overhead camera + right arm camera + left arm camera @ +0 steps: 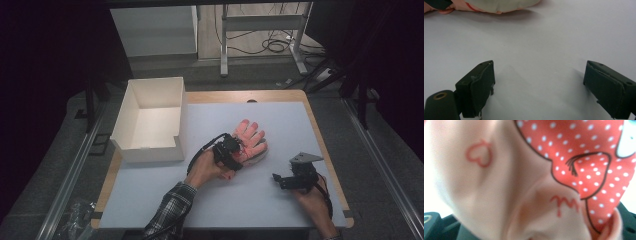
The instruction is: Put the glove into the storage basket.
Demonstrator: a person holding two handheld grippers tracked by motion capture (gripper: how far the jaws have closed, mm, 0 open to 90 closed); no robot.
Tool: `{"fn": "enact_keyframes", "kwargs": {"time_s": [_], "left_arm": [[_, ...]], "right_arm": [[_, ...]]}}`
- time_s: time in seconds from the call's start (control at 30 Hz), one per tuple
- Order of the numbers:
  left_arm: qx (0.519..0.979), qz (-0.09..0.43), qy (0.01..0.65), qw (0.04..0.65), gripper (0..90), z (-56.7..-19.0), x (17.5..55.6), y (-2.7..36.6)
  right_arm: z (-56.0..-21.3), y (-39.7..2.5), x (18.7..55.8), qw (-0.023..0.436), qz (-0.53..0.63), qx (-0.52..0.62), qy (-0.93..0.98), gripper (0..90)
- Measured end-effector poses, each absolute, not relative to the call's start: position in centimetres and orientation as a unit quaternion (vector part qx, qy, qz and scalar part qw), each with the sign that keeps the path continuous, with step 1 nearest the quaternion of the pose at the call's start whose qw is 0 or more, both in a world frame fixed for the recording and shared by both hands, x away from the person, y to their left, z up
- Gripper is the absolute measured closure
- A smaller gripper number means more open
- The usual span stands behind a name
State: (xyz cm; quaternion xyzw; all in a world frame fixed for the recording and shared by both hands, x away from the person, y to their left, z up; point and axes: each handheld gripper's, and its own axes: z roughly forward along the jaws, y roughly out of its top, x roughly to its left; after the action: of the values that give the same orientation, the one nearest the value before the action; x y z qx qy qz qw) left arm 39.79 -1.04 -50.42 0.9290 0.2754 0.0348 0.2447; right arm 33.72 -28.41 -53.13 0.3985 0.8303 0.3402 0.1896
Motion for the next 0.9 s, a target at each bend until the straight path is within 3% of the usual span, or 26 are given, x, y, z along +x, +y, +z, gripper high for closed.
{"fn": "enact_keyframes", "kwargs": {"time_s": [0.9], "left_arm": [[0.912,0.053,0.310,0.263,41.6,-47.0,40.2,0.8]], "right_arm": [[-53.1,-28.4,33.7,0.189,0.341,0.399,0.830,10.4]]}}
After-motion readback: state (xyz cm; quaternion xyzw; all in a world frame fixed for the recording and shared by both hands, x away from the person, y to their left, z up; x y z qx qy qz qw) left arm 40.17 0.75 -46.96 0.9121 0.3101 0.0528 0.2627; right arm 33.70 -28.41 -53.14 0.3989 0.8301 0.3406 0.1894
